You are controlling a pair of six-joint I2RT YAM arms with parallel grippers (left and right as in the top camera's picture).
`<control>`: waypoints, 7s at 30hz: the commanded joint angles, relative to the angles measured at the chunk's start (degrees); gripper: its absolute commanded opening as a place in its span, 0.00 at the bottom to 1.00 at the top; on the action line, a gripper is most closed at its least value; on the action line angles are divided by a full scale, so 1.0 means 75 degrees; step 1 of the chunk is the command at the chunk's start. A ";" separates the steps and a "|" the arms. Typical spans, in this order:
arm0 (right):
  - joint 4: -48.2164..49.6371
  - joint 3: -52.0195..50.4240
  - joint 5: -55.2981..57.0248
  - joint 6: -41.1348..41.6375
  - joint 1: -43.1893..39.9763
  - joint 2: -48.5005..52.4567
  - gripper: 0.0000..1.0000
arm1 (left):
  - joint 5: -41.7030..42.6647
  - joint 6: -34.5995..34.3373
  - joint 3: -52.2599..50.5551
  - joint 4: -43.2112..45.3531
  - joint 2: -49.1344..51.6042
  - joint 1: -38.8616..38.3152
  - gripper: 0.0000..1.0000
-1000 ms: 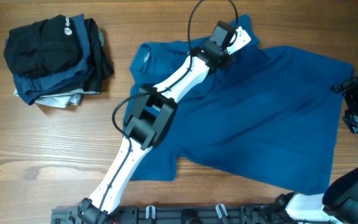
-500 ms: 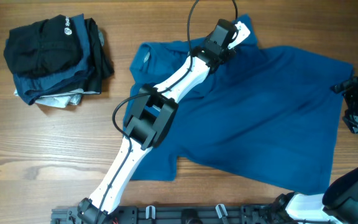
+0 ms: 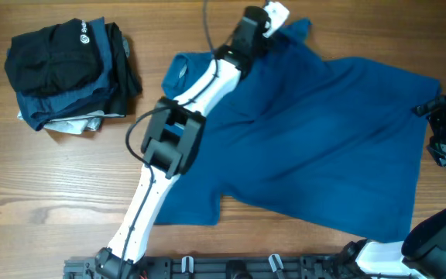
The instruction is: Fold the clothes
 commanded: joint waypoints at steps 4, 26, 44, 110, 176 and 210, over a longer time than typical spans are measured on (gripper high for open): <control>0.0020 0.0105 -0.0125 -0.0044 0.0017 -0.0143 1.00 | 0.1102 -0.1172 0.0149 0.0906 0.0370 0.0784 0.17; 0.0023 0.0105 -0.0122 -0.0044 0.0017 -0.0143 0.99 | 0.1883 -0.1402 0.0146 -0.5432 -0.2224 0.0807 0.04; 0.0023 0.0105 -0.0122 -0.0044 0.0017 -0.0143 0.99 | 0.1635 -0.1763 0.0146 -0.6493 -0.0976 0.0466 0.06; 0.0023 0.0105 -0.0122 -0.0047 0.0017 -0.0143 1.00 | 0.1239 0.1358 0.0219 -0.2203 -0.1000 0.0006 0.74; 0.0023 0.0105 -0.0122 -0.0044 0.0017 -0.0143 1.00 | 0.0734 0.4371 0.0219 -0.0020 0.0478 -0.0801 0.10; 0.0023 0.0105 -0.0122 -0.0044 0.0017 -0.0143 0.99 | 0.1501 -0.1014 0.0219 -0.1903 -0.0892 0.0032 0.04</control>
